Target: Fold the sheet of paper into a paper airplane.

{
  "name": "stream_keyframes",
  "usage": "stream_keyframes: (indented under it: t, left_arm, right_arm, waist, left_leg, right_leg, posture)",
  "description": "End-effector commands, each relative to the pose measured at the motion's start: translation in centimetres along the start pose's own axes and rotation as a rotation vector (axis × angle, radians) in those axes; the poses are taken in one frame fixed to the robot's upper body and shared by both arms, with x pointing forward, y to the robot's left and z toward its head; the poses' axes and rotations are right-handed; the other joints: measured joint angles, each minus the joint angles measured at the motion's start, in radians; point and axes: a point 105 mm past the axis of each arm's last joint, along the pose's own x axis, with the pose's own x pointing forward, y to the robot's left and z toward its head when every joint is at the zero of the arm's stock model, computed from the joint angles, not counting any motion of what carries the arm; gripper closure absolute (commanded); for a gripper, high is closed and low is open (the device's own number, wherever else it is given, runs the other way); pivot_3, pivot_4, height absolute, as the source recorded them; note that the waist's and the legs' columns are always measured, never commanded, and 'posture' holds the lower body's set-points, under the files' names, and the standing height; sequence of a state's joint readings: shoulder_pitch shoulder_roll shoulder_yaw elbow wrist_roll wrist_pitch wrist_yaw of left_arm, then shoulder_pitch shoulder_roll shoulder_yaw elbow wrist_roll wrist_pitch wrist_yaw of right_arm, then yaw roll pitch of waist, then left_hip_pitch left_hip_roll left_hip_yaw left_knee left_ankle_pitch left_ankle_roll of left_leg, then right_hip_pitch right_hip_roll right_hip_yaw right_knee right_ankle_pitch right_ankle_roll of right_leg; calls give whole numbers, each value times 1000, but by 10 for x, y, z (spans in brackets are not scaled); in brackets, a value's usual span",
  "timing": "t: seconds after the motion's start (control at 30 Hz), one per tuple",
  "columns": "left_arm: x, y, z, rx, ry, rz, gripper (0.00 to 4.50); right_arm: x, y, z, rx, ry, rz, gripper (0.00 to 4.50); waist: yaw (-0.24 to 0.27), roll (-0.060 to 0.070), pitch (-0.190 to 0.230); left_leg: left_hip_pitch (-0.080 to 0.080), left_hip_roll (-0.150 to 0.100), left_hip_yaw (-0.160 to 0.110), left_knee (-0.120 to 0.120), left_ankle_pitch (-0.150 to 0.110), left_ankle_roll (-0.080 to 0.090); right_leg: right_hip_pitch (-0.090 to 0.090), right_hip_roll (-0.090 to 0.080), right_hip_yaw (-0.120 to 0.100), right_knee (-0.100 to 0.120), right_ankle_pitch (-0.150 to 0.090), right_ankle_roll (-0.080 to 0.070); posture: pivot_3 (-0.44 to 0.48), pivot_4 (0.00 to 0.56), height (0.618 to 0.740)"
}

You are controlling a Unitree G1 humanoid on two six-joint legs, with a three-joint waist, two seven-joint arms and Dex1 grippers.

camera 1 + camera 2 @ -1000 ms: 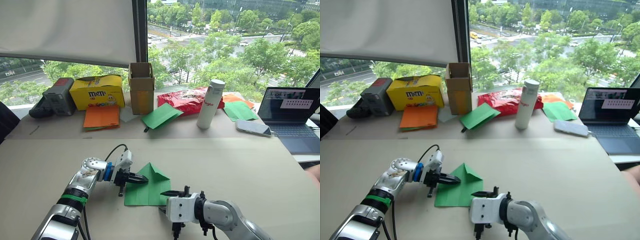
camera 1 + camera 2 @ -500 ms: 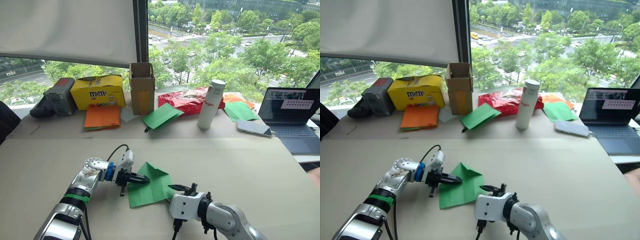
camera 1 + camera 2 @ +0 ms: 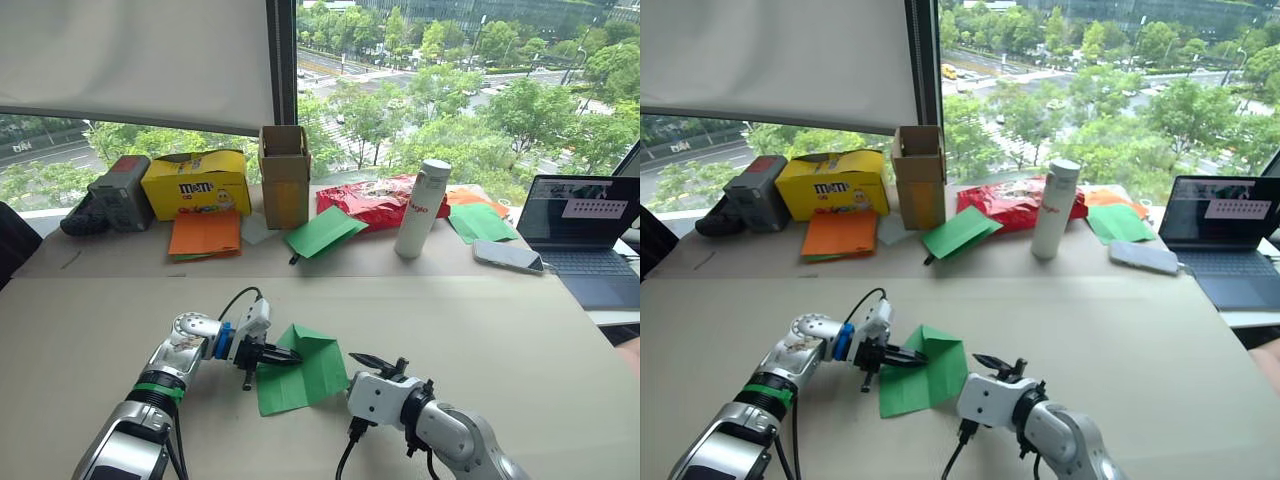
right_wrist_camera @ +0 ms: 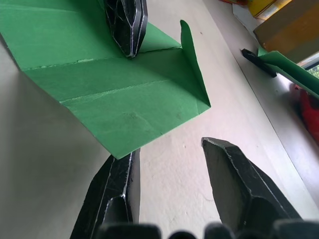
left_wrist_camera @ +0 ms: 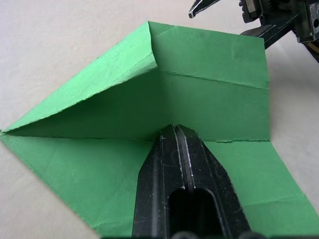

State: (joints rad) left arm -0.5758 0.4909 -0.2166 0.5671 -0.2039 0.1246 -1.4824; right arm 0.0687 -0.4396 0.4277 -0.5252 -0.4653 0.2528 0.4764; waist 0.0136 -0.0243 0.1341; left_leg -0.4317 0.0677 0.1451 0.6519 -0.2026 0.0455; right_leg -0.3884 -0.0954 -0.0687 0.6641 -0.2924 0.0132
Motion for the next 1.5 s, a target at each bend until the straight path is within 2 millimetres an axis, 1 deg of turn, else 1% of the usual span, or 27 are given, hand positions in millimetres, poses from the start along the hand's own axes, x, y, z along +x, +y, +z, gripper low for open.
stream_keyframes:
  t: [0.03,0.3,0.43,0.53,0.63,0.67,0.8,0.9,1.03,1.1,1.2,1.27,1.3,1.37,1.4,1.43,1.5]
  left_arm:
    - [4,-1,-15,-32,43,10,4500]
    - [0,-2,-17,-38,29,42,4500]
    - [0,-5,-18,-39,23,53,4500]
    - [-1,-7,-18,-44,12,67,4500]
    - [-5,-11,-18,-54,2,78,4500]
    - [-7,-14,-18,-57,1,80,4500]
    - [-16,-23,-15,-49,-1,92,4500]
    - [-25,-23,-4,-48,-58,155,4500]
    - [-39,-21,11,-80,-184,243,4500]
    - [-44,-26,15,-110,-237,240,4500]
    - [-60,-47,29,-157,-312,194,4500]
    - [-67,-52,37,-182,-344,193,4500]
    - [-74,-53,40,-190,-354,204,4500]
    - [-85,-48,43,-196,-366,249,4500]
    - [-86,-43,41,-195,-358,273,4500]
    - [-83,-38,38,-183,-336,293,4500]
    - [-73,-17,33,-166,-308,390,4500]
  right_arm:
    - [1,-8,3,105,-41,-49,2338]
    - [12,-12,3,504,-110,-91,2338]
    - [19,-7,9,616,-150,-28,2338]
    - [22,-5,12,661,-175,12,3177]
    - [25,-6,14,686,-198,39,4219]
    - [26,-7,15,692,-206,46,4461]
    - [31,-7,17,709,-227,85,4461]
    - [35,-8,18,704,-239,113,4461]
    - [41,-10,20,686,-252,146,4461]
    - [43,-11,20,680,-257,154,4461]
    - [45,-12,20,680,-264,171,4461]
    - [46,-12,21,685,-268,176,4461]
    - [46,-12,20,687,-270,178,4461]
    - [47,-13,20,693,-273,182,4461]
    - [47,-13,21,695,-275,183,4461]
    - [48,-13,21,696,-277,184,4461]
    - [49,-13,21,697,-280,185,4461]
  waist:
    - [-1,0,0]
    - [-3,0,0]
    - [-5,0,0]
    - [-7,0,0]
    - [-13,0,0]
    - [-17,0,0]
    - [-27,0,0]
    - [-30,0,0]
    - [-28,0,1]
    - [-27,1,1]
    - [-30,0,1]
    - [-29,0,1]
    - [-26,0,1]
    - [-27,0,1]
    - [-26,0,1]
    - [-24,0,2]
    - [-20,1,2]
  left_leg:
    - [0,0,0,0,0,0]
    - [0,1,0,0,0,0]
    - [0,1,0,0,0,0]
    - [0,1,0,0,0,0]
    - [0,1,0,-1,0,0]
    - [0,1,0,-1,0,0]
    - [0,2,0,-3,0,0]
    - [0,2,0,-4,1,-1]
    - [0,2,0,-4,1,-2]
    - [0,2,0,-4,1,-2]
    - [0,2,0,-5,1,-2]
    - [0,2,0,-5,1,-2]
    - [0,2,0,-5,2,-3]
    - [0,2,-1,-6,3,-5]
    - [0,2,-1,-7,3,-5]
    - [1,2,-1,-7,3,-5]
    - [1,1,-1,-7,3,-5]
  right_leg:
    - [0,0,0,0,0,0]
    - [1,0,0,0,0,-1]
    - [1,1,0,0,1,-1]
    - [1,1,1,0,1,-1]
    - [1,1,1,0,1,-1]
    - [1,1,1,0,1,-1]
    - [1,1,1,1,1,-1]
    - [1,2,1,1,1,-1]
    - [0,2,1,1,1,-1]
    - [0,1,1,1,1,-1]
    - [0,0,2,0,1,-1]
    - [0,0,1,0,1,-1]
    - [0,1,1,1,1,-1]
    - [0,1,0,1,1,-1]
    - [0,1,0,1,1,-1]
    - [0,1,1,1,1,-1]
    - [0,0,0,0,1,-1]
  posture:
    - [0,150,739]
    - [0,150,739]
    - [0,150,739]
    - [0,150,739]
    - [0,150,739]
    - [0,150,739]
    - [0,150,739]
    - [0,150,739]
    - [0,150,739]
    - [0,150,739]
    - [0,150,739]
    - [0,150,739]
    - [0,150,739]
    - [0,150,739]
    - [0,150,739]
    - [0,150,739]
    - [0,150,739]
